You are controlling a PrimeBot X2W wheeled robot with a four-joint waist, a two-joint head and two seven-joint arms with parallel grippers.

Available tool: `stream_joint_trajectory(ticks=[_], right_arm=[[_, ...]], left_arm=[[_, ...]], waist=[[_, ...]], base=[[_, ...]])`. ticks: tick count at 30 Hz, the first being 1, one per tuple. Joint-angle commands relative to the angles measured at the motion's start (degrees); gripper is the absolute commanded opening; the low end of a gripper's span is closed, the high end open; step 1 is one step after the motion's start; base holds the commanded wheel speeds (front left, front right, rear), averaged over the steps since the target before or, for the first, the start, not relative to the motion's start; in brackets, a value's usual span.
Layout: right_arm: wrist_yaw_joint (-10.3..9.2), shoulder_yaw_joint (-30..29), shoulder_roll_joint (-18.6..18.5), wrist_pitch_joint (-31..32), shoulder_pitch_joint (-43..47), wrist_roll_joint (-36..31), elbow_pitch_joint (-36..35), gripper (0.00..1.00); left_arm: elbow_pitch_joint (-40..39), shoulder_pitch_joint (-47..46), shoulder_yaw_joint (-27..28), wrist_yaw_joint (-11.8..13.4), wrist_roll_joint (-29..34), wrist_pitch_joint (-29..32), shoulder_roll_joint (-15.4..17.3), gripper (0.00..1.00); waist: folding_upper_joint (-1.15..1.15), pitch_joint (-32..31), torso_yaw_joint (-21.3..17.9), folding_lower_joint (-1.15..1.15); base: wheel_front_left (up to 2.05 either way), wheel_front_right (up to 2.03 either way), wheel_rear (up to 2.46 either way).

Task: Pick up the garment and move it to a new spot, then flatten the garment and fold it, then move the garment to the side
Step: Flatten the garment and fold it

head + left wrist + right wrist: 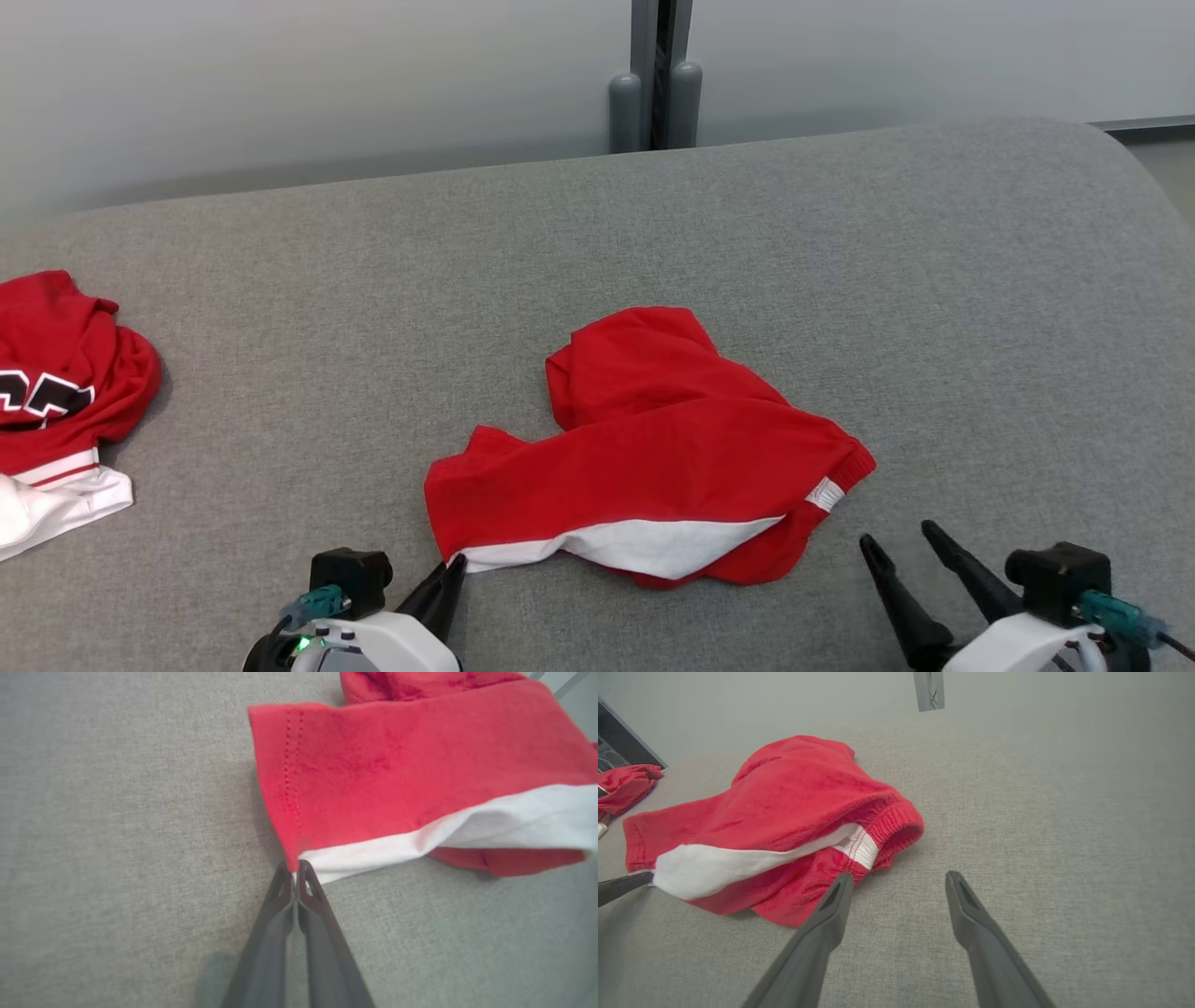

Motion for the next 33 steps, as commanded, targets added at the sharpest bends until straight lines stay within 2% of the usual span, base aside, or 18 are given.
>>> stream_joint_trajectory(ticks=[1, 9, 14, 15, 16, 17, 20, 25, 28, 33], right_arm=[[0.02, 2.0, -1.0, -0.1, -2.0, 2.0, 1.5, 1.0], [0.02, 12.1, -4.5, -3.5, -10.5, 10.2, 9.8, 1.0], [0.03, 17.3, -6.3, -6.3, -14.8, 14.1, 12.3, 1.0], [0.03, 18.3, -6.6, -6.9, -15.4, 14.9, 12.5, 0.61], [0.03, 19.4, -7.0, -7.6, -16.0, 15.6, 12.6, 0.45], [0.03, 20.0, -7.6, -8.2, -16.4, 16.2, 12.9, 0.0], [0.03, 22.2, -9.1, -9.6, -17.1, 18.5, 12.7, 0.0], [0.03, 24.0, -12.2, -11.6, -16.8, 22.8, 8.5, 0.0], [0.03, 24.1, -13.6, -12.0, -16.8, 24.8, 5.6, 0.0], [0.02, 23.2, -18.3, -11.9, -17.7, 29.2, -2.1, 0.0]], left_arm=[[-0.3, -1.1, 0.1, 0.3, 0.4, 0.0, 0.3, 0.0], [-1.0, -2.3, -0.7, 0.4, 1.1, 0.0, 0.3, 0.0], [-1.1, -2.9, -0.8, 0.7, 1.0, -0.4, 0.1, 0.0], [-1.0, -2.9, -0.8, 0.7, 1.0, -0.6, 0.1, 0.0], [-1.0, -2.9, -0.8, 0.6, 1.0, -0.7, 0.0, 0.0], [-1.0, -2.9, -0.8, 0.7, 1.0, -1.0, 0.1, 0.0], [-1.5, -3.2, -0.3, 1.0, 1.1, -2.1, 0.1, 0.0], [-4.4, -4.1, 1.7, 2.4, 1.5, -5.1, 0.9, 0.0], [-6.7, -4.6, 2.8, 3.2, 1.9, -6.1, 2.0, 0.0], [-13.8, -5.7, 5.7, 5.0, 2.7, -6.8, 5.0, 0.0]], waist=[[0.0, 0.4, 0.5, 0.0], [0.0, 1.7, 2.0, 0.0], [0.0, 2.2, 2.6, 0.0], [0.0, 2.2, 2.7, 0.0], [0.0, 2.2, 2.8, 0.0], [0.0, 2.2, 2.9, 0.0], [0.0, 2.1, 3.2, 0.0], [0.0, 1.6, 3.2, 0.0], [0.0, 1.5, 3.1, 0.0], [0.0, 0.6, 2.6, 0.0]], base=[[0.0, 0.0, 0.0], [0.0, 0.0, 0.0], [0.0, 0.0, 0.0], [0.0, 0.0, 0.0], [0.0, 0.0, 0.0], [0.0, 0.0, 0.0], [0.0, 0.0, 0.0], [0.0, 0.0, 0.0], [0.0, 0.0, 0.0], [0.0, 0.0, 0.0]])
